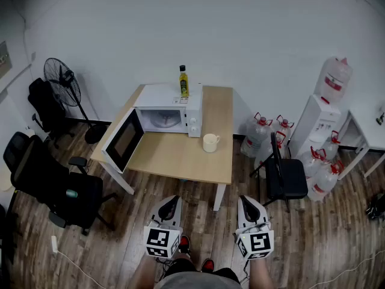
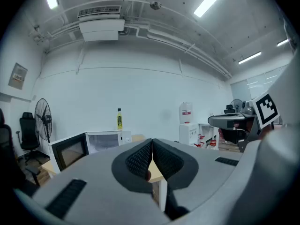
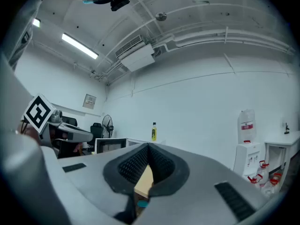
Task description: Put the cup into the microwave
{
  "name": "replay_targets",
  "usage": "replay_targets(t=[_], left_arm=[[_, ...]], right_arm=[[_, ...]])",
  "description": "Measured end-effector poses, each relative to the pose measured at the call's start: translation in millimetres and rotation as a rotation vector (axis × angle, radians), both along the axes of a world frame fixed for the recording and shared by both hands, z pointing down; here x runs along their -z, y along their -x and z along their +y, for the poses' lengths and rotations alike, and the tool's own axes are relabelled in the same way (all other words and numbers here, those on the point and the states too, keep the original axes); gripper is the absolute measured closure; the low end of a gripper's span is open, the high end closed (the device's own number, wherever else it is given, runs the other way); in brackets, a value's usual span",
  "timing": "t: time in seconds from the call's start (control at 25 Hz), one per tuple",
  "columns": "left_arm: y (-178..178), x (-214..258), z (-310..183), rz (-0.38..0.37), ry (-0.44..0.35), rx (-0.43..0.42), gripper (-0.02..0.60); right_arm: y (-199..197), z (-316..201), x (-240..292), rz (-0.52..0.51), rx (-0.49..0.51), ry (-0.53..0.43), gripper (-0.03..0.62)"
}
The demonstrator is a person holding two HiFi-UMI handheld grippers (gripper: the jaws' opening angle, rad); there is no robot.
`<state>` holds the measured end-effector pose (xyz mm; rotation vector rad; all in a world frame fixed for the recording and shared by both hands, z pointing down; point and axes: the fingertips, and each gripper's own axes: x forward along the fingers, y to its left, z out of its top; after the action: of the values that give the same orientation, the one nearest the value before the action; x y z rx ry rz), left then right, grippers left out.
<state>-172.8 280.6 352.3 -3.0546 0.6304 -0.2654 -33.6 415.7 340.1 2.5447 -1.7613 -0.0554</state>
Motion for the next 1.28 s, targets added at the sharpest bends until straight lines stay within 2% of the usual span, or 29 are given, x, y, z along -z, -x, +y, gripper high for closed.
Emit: replay_targets(t=[0.36,0.64,1.0,1.28], left_arm=[[-13.3,-3.2,1.5,-0.004,-0.001,0.003,0.557],[-34.1,-5.4,-14.9,-0.012,-0.005,0.001,0.557],[-95.5,-25.6,-98.2,-0.04,0.015,-0.015,0.557],[-151.2,-55.7,-171.0,-0.084,0.069,-0.056,0.557]], right_arm=[[-10.7,1.5,-0.7,-0.015,0.008,-0.015,0.579],[-33.9,-14.7,-6.1,-0.021,-0.002,-0.012,0.579],[-90.3,-97.7,-26.3,-0.029,-0.012,0.012,0.579],[-136.6,-176.9,-62.3,-0.077,-0.025,0.062,0.579]])
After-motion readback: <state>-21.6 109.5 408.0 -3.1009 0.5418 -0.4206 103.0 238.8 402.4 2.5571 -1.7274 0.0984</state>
